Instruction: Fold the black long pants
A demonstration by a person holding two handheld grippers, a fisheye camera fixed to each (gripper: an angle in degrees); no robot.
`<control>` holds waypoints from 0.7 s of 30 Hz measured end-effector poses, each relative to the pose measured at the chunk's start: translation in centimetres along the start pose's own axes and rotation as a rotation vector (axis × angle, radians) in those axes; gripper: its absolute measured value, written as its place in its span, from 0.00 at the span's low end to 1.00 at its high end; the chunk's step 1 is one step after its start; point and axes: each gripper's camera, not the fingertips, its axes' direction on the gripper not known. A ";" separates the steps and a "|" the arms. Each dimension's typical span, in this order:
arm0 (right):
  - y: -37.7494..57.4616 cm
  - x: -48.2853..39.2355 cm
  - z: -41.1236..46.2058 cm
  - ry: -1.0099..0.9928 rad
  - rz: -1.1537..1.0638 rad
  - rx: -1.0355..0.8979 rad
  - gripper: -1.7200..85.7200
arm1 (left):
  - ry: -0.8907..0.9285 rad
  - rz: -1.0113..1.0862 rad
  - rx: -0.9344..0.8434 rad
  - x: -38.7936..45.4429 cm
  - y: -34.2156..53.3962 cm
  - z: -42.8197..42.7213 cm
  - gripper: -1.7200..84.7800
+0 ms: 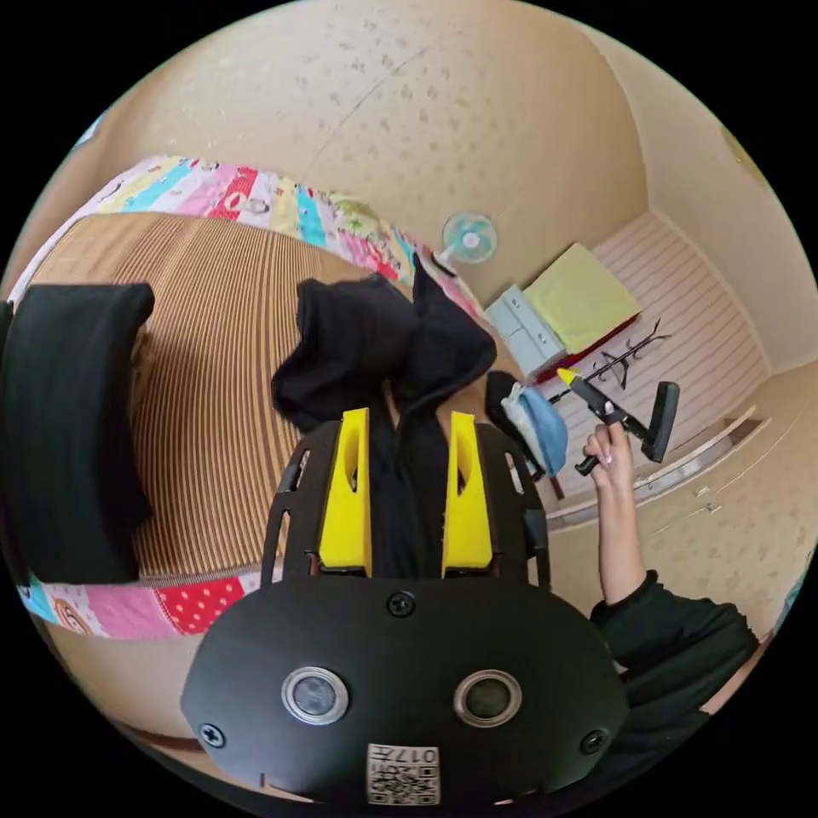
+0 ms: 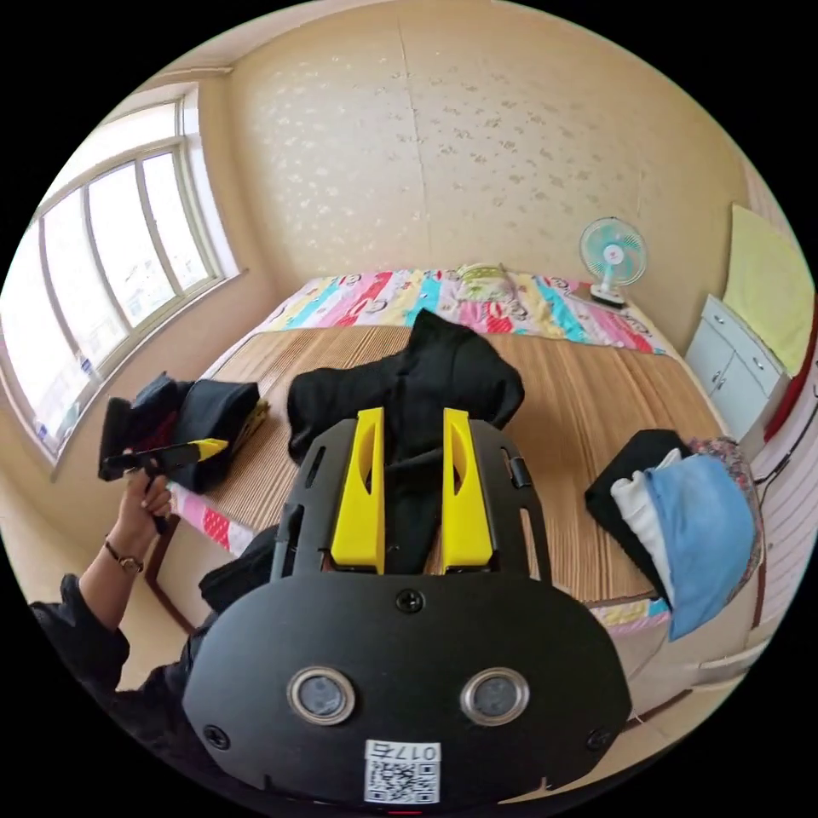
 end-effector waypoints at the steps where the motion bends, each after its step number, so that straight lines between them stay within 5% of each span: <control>1: 3.6 0.3 2.1 -0.080 -0.005 -0.080 0.14 | 0.020 -0.032 -0.087 -1.5 3.1 2.3 0.19; 8: 18.4 -0.6 5.7 -0.698 0.219 -0.201 0.22 | 0.345 -0.050 -0.041 -1.7 18.4 0.9 0.14; 16: 18.6 -4.3 0.0 -0.433 0.224 -0.107 0.22 | 0.119 0.015 -0.105 7.8 24.7 -1.8 0.08; 18: 19.6 -4.8 -1.8 -0.477 0.232 -0.024 0.19 | 0.130 0.057 -0.111 9.7 25.5 -2.3 0.07; 21: 20.3 -5.9 -0.3 -0.577 0.225 -0.180 0.18 | 0.171 0.056 -0.096 11.6 27.2 -3.8 0.07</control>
